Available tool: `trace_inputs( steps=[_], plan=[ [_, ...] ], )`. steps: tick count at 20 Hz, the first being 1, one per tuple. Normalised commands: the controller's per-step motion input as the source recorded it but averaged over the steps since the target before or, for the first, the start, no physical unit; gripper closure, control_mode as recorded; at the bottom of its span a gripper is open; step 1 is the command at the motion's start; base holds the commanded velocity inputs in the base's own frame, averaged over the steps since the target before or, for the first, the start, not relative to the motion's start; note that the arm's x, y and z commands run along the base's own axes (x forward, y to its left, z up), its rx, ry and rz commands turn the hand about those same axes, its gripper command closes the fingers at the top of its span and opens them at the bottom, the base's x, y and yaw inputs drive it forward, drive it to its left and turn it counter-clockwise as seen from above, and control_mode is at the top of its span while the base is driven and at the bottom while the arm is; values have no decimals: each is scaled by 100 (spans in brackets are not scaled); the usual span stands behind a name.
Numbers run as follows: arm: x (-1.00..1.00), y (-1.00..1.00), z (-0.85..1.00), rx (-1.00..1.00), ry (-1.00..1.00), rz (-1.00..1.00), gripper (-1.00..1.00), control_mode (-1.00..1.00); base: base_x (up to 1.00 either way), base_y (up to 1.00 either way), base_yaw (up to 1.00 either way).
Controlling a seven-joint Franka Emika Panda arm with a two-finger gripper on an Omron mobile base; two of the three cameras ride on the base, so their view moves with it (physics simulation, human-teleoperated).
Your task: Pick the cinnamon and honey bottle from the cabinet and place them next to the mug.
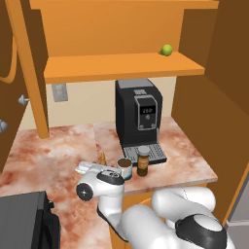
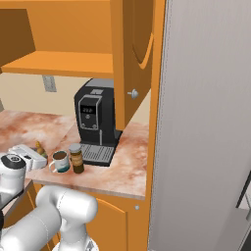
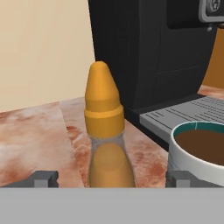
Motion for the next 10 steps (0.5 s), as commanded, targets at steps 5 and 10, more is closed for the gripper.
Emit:
trace_inputs(
  steps=[5, 10],
  plan=[
    [-4, 0, 43, 0, -4, 0, -100, -100, 0, 0, 0],
    [-11, -22, 83, 0, -5, 0, -100, -100, 0, 0, 0]
  ],
)
